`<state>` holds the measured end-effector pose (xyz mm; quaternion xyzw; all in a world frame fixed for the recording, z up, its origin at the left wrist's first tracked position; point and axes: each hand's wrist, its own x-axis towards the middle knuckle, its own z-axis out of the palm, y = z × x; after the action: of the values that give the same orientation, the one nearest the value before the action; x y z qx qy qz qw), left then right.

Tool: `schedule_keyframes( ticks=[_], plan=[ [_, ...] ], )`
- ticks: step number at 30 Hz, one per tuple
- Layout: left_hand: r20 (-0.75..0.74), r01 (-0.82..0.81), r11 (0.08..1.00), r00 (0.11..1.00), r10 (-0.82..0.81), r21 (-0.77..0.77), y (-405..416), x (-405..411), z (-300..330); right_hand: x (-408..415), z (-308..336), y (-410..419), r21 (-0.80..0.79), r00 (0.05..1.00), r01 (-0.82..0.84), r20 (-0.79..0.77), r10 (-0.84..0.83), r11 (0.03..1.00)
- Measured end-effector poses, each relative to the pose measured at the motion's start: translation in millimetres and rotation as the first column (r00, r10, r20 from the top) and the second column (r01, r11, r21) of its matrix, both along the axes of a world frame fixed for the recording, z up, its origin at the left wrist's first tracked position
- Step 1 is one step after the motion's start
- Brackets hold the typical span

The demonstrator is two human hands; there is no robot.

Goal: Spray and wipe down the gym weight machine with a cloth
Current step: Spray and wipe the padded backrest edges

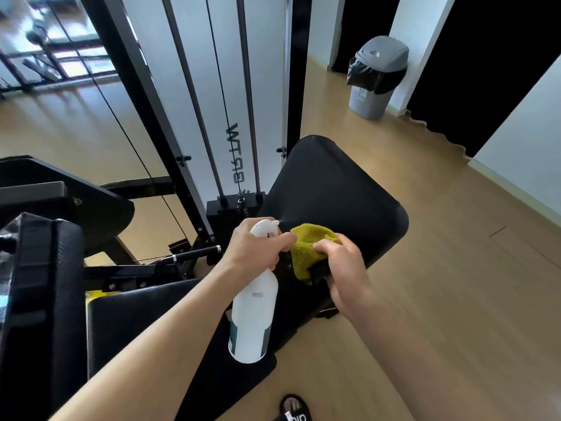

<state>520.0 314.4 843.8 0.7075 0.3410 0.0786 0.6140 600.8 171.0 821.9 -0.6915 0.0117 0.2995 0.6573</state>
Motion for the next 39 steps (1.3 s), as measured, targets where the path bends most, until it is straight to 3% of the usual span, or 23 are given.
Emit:
schedule_keyframes(
  ticks=[4,7,11,13,17,22,24,25,28,30,31,32,34,36,39],
  plan=[
    [0.024,0.08,0.996,0.996,-0.081,0.04,-2.6,-2.6,1.9,-4.4,4.8,-26.0,-0.166,0.962,-0.027,0.264,0.071,0.986],
    [0.013,0.115,0.993,0.993,-0.115,0.02,-7.7,-0.1,-0.2,-16.9,-10.8,-43.0,-0.252,0.965,-0.077,0.223,0.135,0.965],
    [-0.047,0.179,0.984,0.983,-0.178,0.022,-19.7,1.6,-3.7,-26.6,-21.3,-52.7,-0.262,0.98,-0.01,0.19,0.062,0.965],
    [-0.062,0.175,0.984,0.983,-0.173,0.035,-21.2,-0.3,-6.6,-27.1,-22.1,-54.2,-0.262,0.976,0.02,0.215,0.038,0.965],
    [-0.05,0.086,0.993,0.995,-0.09,-0.081,-26.6,-6.3,-18.5,-29.2,-20.8,-56.8,-0.289,0.947,0.071,0.32,0.027,0.955],
    [-0.039,0.097,0.995,0.995,-0.096,0.023,-24.1,-21.7,-27.1,-29.0,-5.9,-52.6,-0.278,0.904,0.101,0.427,0.029,0.955],
    [-0.031,0.07,0.997,0.997,-0.069,0.028,-17.2,-26.1,-26.7,-17.1,11.9,-43.7,-0.264,0.803,0.167,0.596,0.024,0.95],
    [-0.032,0.062,0.998,0.998,-0.061,0.031,-14.5,-27.5,-25.3,-8.2,23.4,-37.4,-0.249,0.703,0.211,0.711,0.03,0.945],
    [-0.017,0.036,0.997,0.999,-0.035,0.063,-4.9,-28.7,-18.7,31.0,51.5,-13.2,-0.297,0.207,0.27,0.947,0.246,0.916],
    [-0.011,0.015,0.997,1.0,-0.014,0.081,2.4,-26.8,-15.6,62.1,48.5,-1.9,-0.519,-0.116,0.294,0.814,0.569,0.803],
    [-0.009,0.003,0.996,1.0,-0.002,0.087,5.8,-25.8,-15.1,73.2,41.3,-1.0,-0.657,-0.207,0.316,0.656,0.725,0.685],
    [-0.004,-0.013,0.996,1.0,0.013,0.087,9.9,-23.4,-16.1,80.5,33.6,-1.2,-0.77,-0.241,0.345,0.48,0.843,0.537],
    [-0.004,-0.039,0.996,0.999,0.04,0.085,16.2,-17.9,-18.3,84.2,19.1,-3.8,-0.868,-0.212,0.4,0.223,0.951,0.293],
    [-0.017,-0.057,0.996,0.998,0.059,0.075,20.0,-12.8,-20.8,80.1,12.7,-1.5,-0.88,-0.144,0.408,0.2,0.969,0.242],
    [-0.035,-0.083,0.995,0.996,0.085,0.048,18.8,-4.9,-27.9,74.9,0.0,5.8,-0.883,-0.147,0.395,0.212,0.966,0.254]
  ],
)
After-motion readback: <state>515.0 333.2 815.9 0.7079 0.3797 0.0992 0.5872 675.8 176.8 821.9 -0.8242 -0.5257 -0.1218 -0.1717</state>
